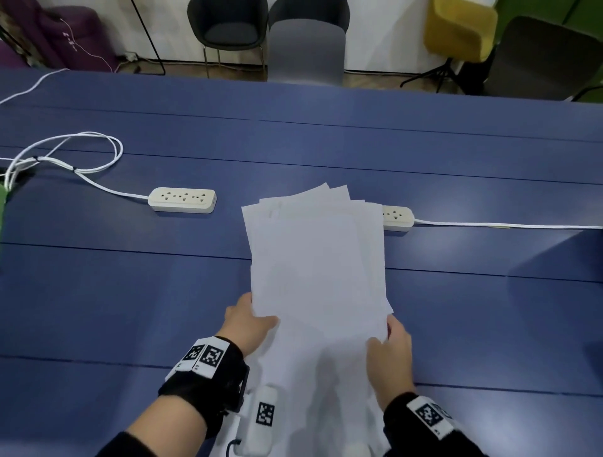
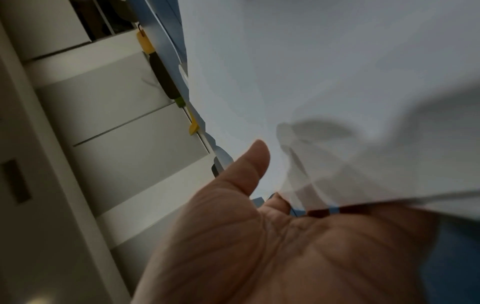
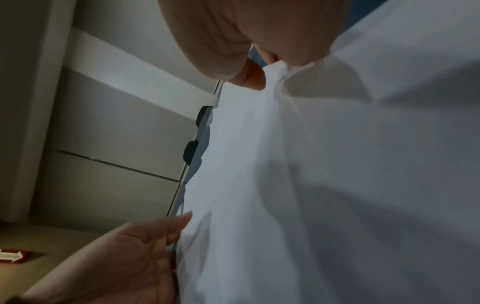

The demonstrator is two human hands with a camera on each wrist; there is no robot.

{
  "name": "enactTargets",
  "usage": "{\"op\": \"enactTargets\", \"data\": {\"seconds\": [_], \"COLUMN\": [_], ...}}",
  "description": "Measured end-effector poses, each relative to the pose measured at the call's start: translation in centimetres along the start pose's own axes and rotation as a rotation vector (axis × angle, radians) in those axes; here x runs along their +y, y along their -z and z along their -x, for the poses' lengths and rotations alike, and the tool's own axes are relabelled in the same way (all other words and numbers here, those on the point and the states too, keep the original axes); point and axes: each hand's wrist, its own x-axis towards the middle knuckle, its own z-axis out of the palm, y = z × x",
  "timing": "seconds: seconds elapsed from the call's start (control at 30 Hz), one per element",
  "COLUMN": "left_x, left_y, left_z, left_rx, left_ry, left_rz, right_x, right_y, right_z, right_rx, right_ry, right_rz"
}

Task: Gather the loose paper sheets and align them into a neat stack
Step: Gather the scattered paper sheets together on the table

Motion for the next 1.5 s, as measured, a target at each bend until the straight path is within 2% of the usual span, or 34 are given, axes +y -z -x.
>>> {"op": "enactTargets", "data": {"seconds": [0.07,0.13,0.27,0.4,0.57,0.67,0.77,0.87,0.93,1.03,1.13,1.3,1.37,1.5], "left_x": [0.0,0.2,1.4,1.8,2.3,2.5,2.7,2.6,2.5,2.4,2.1,1.8,1.7,1.2], "left_y": [0.4,0.4,0.0,0.7,0.3,-0.7,-1.3,-1.5,-1.6,-1.9,-2.0,-1.8,-1.7,-1.3], "left_z": [0.1,0.3,0.2,-0.4,-0.4,0.0,0.6,0.8,0.7,0.6,0.6,0.5,0.5,0.6], "left_rx": [0.084,0.131,0.101,0.114,0.024,0.042,0.053,0.054,0.074,0.125,0.139,0.076,0.097,0.156], "left_ry": [-0.01,-0.001,-0.029,-0.031,-0.024,-0.1,-0.19,-0.212,-0.216,-0.217,-0.189,-0.15,-0.166,-0.24], "left_rz": [0.01,-0.012,-0.042,-0.014,0.031,0.071,0.06,0.068,0.072,0.091,0.129,0.151,0.15,0.164], "right_x": [-0.1,-0.2,-1.9,-3.3,-5.0,-5.7,-6.0,-5.9,-5.6,-5.4,-5.0,-6.0,-6.3,-5.4], "right_y": [0.2,0.2,0.3,1.4,1.5,1.3,1.0,0.6,0.5,0.5,0.1,0.1,0.4,1.3], "right_z": [-0.5,-1.5,-3.2,-5.4,-6.0,-5.9,-5.5,-5.3,-5.2,-4.7,-4.4,-4.1,-4.5,-5.3], "right_rx": [-0.015,-0.03,-0.15,-0.101,-0.301,-0.401,-0.377,-0.355,-0.37,-0.306,-0.316,-0.469,-0.428,-0.15], "right_ry": [0.055,0.04,-0.021,0.019,0.026,0.101,0.099,0.09,0.053,0.011,0.056,0.029,0.026,0.038], "right_rz": [-0.041,-0.023,0.151,0.336,0.418,0.545,0.633,0.583,0.451,0.266,0.317,0.423,0.431,0.364]}}
